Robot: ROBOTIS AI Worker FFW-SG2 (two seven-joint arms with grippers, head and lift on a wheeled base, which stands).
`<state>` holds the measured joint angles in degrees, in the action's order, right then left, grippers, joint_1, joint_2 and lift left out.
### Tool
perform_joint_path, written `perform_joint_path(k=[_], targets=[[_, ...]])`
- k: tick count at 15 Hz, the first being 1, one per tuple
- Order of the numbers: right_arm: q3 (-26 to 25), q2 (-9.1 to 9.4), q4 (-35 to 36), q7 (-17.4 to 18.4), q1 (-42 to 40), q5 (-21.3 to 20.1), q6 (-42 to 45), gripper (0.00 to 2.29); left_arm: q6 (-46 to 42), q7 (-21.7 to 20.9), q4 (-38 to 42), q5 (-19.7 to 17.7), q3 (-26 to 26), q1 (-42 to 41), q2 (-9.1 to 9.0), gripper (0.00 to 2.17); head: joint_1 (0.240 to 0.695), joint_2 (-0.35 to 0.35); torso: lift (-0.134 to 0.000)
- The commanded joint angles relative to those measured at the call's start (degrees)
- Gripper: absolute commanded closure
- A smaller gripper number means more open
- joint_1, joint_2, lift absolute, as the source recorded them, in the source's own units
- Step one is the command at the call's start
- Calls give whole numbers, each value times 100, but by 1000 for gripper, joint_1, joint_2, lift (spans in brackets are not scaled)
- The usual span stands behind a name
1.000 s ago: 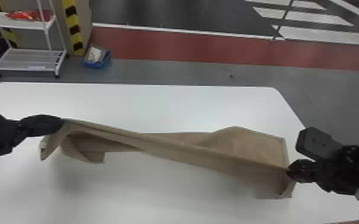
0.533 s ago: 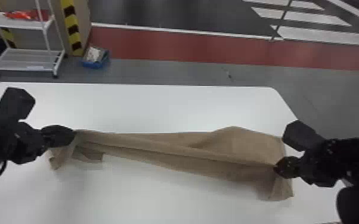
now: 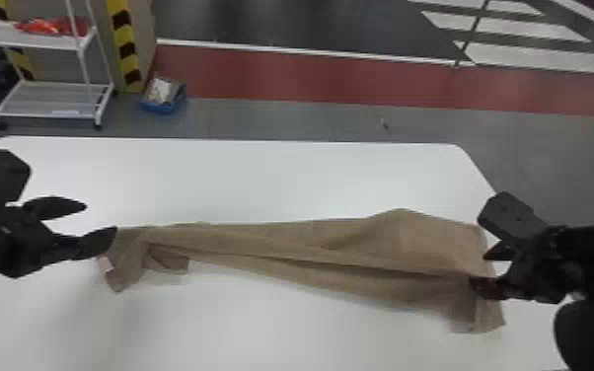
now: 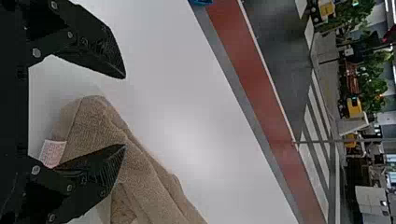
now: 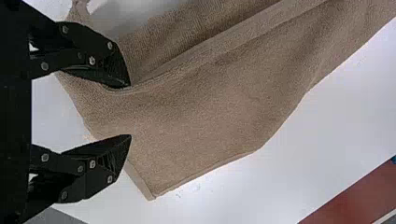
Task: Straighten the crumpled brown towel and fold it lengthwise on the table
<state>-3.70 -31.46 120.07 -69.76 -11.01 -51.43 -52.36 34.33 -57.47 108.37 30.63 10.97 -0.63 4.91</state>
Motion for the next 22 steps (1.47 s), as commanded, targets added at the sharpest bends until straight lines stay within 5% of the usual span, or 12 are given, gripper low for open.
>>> perform_joint_path(k=[1,5,10,13,18,22], targets=[[80,-89,-291,32,196,-156,-16,296,8,-1,53,-5,-8,-60,-34,26,695,-182,-124],[133,-370,-801,155,688,-130,-52,269,44,-1,79,4,-8,-86,-61,26,695,-222,-124],[537,-291,-1223,771,1233,-42,-720,272,44,-1,97,4,-8,-148,-78,26,695,-265,-124],[485,-229,-1056,472,1154,441,-948,275,44,-1,106,4,10,-183,-78,26,695,-261,-124],[151,-238,-273,155,266,468,-948,289,44,34,106,4,10,-236,-78,26,695,-214,-124],[-95,-247,-133,-47,-182,459,-913,562,26,60,97,-22,1,-236,-69,29,695,-222,-124]])
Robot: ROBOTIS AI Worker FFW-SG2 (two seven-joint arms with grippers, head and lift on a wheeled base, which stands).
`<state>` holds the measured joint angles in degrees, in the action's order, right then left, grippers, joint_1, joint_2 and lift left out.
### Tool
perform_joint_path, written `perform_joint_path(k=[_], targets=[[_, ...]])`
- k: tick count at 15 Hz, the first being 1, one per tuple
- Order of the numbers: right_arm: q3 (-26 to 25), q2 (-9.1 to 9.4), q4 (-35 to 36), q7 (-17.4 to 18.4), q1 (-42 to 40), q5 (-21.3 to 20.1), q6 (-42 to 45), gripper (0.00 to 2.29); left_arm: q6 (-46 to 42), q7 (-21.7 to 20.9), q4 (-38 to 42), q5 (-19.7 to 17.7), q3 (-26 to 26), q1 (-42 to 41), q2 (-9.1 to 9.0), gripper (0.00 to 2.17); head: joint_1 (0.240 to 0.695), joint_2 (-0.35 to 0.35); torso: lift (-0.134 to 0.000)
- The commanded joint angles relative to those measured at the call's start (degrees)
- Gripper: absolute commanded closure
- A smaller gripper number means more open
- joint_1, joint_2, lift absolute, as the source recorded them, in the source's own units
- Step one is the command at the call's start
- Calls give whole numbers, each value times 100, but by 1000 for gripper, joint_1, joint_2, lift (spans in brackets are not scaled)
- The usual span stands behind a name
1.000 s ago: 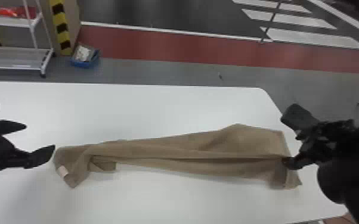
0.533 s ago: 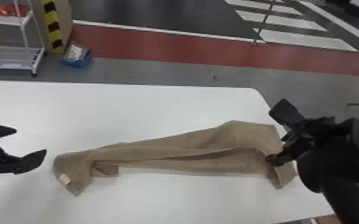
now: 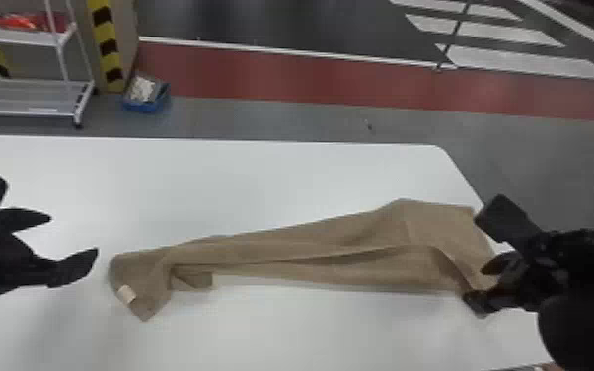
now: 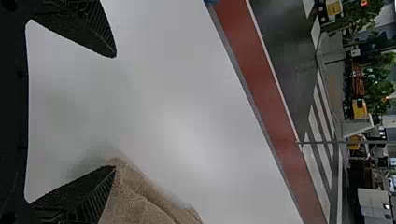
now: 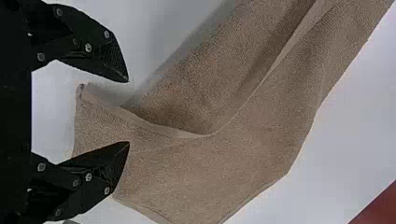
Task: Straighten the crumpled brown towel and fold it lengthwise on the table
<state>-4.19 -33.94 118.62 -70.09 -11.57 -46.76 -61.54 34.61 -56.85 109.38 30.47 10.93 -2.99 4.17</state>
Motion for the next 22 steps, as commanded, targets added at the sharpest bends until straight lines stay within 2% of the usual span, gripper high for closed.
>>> perform_joint_path(k=[1,4,8,11,12,20,21,22], targets=[[-55,11,3,-48,-179,-53,5,593,-2,7,-13,-6,-3,0,14,29,695,-226,-124],[50,90,-120,4,-197,-149,5,589,-55,7,-22,-59,14,0,40,33,695,-237,-124],[6,98,-85,-39,-171,-185,-83,593,-125,7,-101,-94,41,44,76,36,695,-234,-124],[-11,107,-41,-48,-285,-360,-153,599,-195,7,-136,-164,93,44,128,36,695,-234,-124],[-2,116,-41,-39,-302,-413,-153,755,-195,7,-136,-173,93,44,128,36,695,-235,-124],[50,248,-50,-39,-320,-694,-276,772,-336,-19,-145,-322,190,-9,163,39,695,-246,-124],[42,248,-50,-75,-320,-712,-259,1048,-371,-19,-119,-419,199,-44,163,39,695,-244,-124],[33,257,-50,-75,-329,-738,-259,1143,-371,-2,-66,-621,199,-88,155,39,695,-242,-124]])
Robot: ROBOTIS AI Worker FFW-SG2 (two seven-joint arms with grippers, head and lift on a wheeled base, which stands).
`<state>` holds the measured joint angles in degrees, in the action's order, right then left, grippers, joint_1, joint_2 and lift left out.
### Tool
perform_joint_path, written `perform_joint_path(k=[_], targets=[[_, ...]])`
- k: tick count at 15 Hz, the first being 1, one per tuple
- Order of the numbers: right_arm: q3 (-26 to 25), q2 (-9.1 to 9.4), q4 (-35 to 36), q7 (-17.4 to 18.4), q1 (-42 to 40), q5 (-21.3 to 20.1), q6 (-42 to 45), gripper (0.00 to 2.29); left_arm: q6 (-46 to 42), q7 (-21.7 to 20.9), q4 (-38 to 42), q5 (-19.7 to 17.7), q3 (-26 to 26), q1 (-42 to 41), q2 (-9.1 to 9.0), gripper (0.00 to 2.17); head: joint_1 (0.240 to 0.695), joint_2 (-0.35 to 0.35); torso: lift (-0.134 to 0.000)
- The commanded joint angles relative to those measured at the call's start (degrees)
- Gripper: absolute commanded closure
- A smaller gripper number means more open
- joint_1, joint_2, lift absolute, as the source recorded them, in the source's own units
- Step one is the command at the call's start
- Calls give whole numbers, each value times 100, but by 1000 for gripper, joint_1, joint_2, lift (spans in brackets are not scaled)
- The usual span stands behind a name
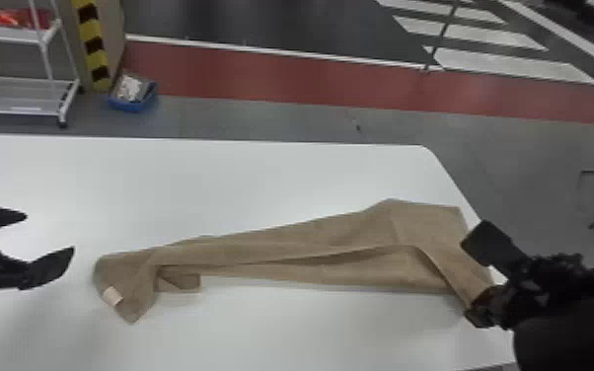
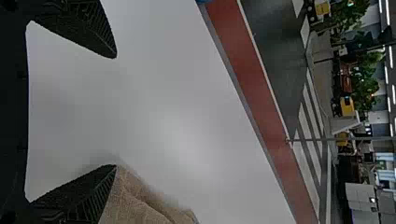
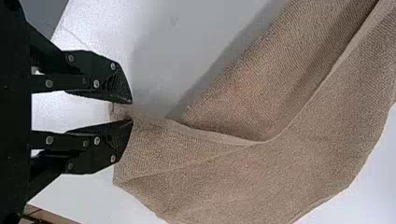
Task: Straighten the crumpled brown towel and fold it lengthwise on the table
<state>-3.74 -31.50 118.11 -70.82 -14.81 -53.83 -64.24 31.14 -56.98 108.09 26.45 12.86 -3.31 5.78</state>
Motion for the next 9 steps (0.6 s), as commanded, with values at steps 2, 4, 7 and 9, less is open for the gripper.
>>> perform_joint_path(k=[2,4,7,9], targets=[[-75,30,72,-2,-13,-14,-6,1150,11,82,256,-580,-64,-223,-24,83,695,-250,-124],[-277,39,441,-19,-57,311,-111,1150,11,319,537,-817,-266,-504,-50,117,695,-266,-124],[-593,109,1127,-116,-110,619,-445,1150,908,363,1135,-1037,-486,-891,-191,208,695,-295,-124],[-646,153,1276,-213,-259,628,-726,1150,1804,380,1750,-1001,-591,-1242,-393,211,695,-309,-124]])
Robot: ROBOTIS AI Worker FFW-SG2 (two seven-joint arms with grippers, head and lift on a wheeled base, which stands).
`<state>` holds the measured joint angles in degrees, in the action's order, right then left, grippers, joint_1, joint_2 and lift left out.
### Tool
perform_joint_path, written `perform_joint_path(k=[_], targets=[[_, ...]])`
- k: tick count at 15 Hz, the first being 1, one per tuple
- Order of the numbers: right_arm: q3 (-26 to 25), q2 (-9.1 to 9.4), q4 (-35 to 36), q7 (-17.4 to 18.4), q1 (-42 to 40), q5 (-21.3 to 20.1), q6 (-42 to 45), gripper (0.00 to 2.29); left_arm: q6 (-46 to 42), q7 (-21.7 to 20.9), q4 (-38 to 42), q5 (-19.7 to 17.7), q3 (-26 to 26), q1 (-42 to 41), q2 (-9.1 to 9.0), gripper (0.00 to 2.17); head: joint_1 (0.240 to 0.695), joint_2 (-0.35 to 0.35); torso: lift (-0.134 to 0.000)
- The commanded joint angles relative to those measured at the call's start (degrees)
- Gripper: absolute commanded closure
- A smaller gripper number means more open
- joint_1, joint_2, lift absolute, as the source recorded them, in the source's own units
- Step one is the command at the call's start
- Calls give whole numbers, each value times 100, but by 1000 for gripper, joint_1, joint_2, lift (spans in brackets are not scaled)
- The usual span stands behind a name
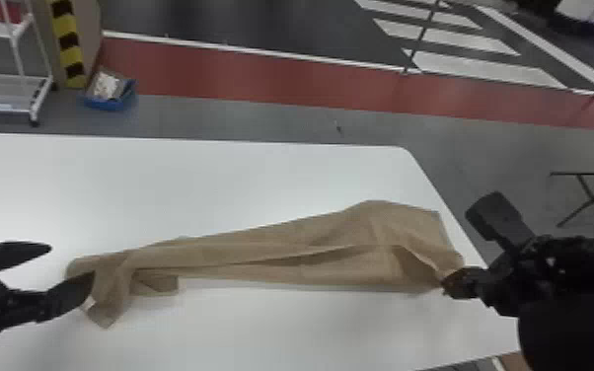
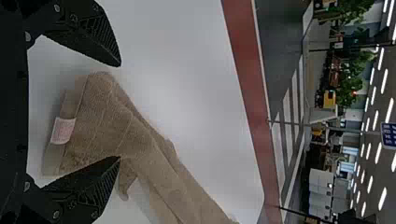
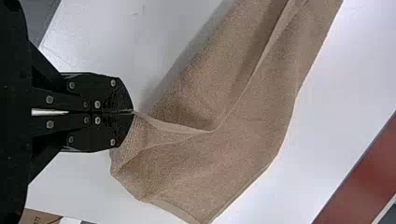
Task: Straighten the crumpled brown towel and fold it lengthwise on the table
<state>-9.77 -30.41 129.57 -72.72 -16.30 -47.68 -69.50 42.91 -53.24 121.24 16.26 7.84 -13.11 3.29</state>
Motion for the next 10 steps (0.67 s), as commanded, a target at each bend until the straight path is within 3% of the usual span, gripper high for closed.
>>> perform_joint_path(k=[1,5,10], targets=[[-42,52,130,-14,-189,4,-236,1150,873,42,664,70,-160,-429,-188,211,695,-319,-124],[-95,158,-11,91,-154,22,-341,1150,1489,464,1182,17,-248,-948,-249,211,695,-350,-124],[-95,158,-20,144,-66,92,-429,1146,1664,1501,1147,-27,-907,-1071,-343,215,695,-350,-124]])
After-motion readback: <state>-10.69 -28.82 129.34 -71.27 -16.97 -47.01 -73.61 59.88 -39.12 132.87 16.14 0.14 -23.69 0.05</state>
